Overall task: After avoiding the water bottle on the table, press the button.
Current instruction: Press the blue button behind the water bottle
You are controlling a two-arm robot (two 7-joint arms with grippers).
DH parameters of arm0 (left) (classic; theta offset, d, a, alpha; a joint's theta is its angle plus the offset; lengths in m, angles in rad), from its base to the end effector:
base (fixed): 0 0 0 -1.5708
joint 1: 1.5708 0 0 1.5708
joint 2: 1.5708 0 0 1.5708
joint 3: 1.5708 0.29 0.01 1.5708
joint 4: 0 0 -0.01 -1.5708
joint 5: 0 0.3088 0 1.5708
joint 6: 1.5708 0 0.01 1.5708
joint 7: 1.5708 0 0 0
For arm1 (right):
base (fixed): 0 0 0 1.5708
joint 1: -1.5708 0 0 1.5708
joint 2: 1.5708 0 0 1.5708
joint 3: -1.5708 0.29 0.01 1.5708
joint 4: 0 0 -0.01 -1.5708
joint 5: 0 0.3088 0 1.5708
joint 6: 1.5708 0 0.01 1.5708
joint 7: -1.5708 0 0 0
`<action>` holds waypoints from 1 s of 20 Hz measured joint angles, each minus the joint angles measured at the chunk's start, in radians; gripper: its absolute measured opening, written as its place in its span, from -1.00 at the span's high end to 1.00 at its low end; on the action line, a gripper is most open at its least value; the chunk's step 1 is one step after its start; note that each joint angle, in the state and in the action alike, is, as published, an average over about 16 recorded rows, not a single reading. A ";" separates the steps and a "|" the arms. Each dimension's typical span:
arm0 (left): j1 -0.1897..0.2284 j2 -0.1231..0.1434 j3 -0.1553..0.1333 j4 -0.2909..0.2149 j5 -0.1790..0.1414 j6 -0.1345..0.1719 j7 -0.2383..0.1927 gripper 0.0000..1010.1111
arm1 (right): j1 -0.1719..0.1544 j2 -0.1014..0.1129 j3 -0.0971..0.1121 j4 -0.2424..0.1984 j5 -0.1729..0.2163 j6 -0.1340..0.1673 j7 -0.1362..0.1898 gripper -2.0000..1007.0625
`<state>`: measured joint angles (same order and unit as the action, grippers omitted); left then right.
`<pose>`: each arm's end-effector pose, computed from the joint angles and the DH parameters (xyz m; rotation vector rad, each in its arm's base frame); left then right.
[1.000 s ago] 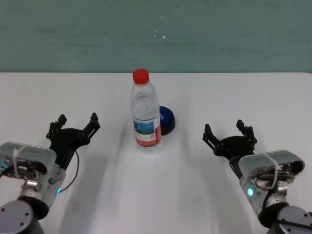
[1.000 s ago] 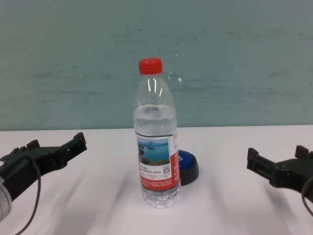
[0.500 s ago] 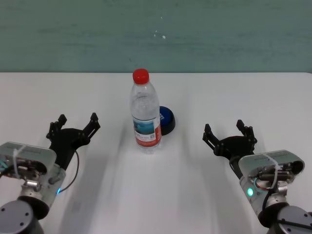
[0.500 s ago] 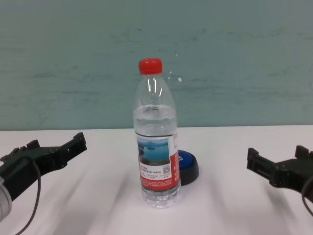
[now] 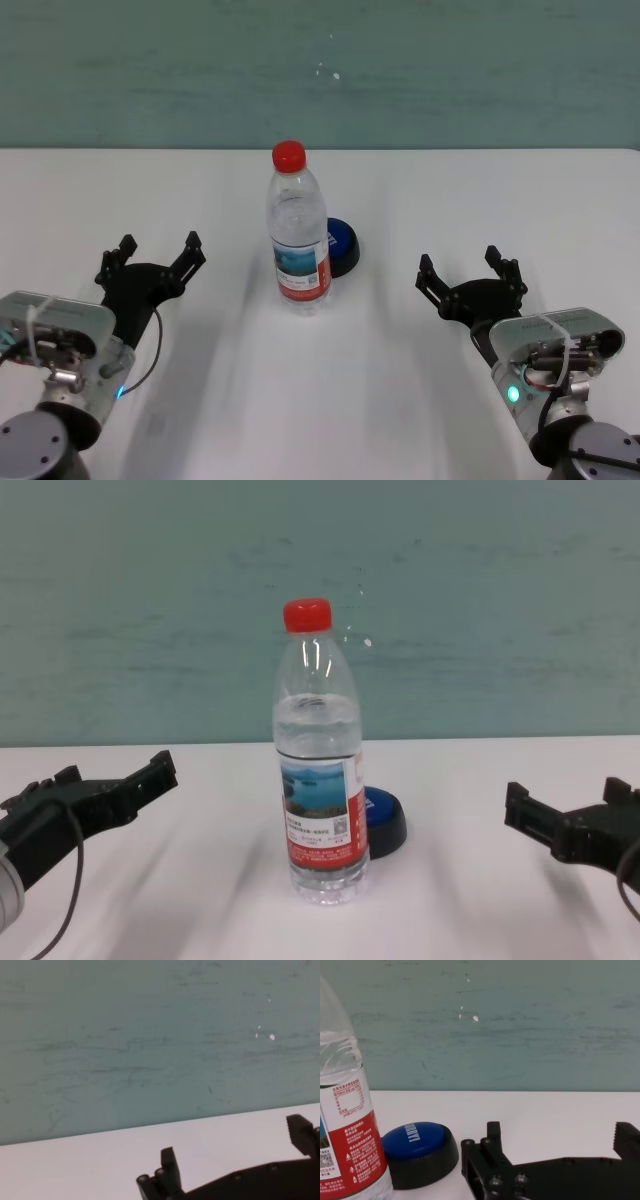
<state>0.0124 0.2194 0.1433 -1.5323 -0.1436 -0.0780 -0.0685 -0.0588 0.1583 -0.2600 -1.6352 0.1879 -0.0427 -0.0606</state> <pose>0.3209 0.0222 -0.3182 0.0558 -0.0547 1.3642 0.3002 0.0394 -0.3070 0.0398 0.0386 -1.3662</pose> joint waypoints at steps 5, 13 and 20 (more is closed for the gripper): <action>0.013 0.005 -0.013 -0.013 -0.011 0.009 -0.032 -1.00 | 0.000 0.000 0.000 0.000 0.000 0.000 0.000 -0.99; 0.046 0.017 -0.045 -0.048 -0.031 0.023 -0.096 -1.00 | 0.000 0.000 0.000 0.000 0.000 0.000 0.000 -0.99; 0.089 0.039 -0.071 -0.098 -0.051 0.023 -0.143 -1.00 | 0.000 0.000 0.000 0.000 0.000 0.000 0.000 -0.99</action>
<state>0.1019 0.2580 0.0722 -1.6304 -0.1948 -0.0554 -0.2111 -0.0588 0.1583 -0.2600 -1.6352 0.1879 -0.0427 -0.0605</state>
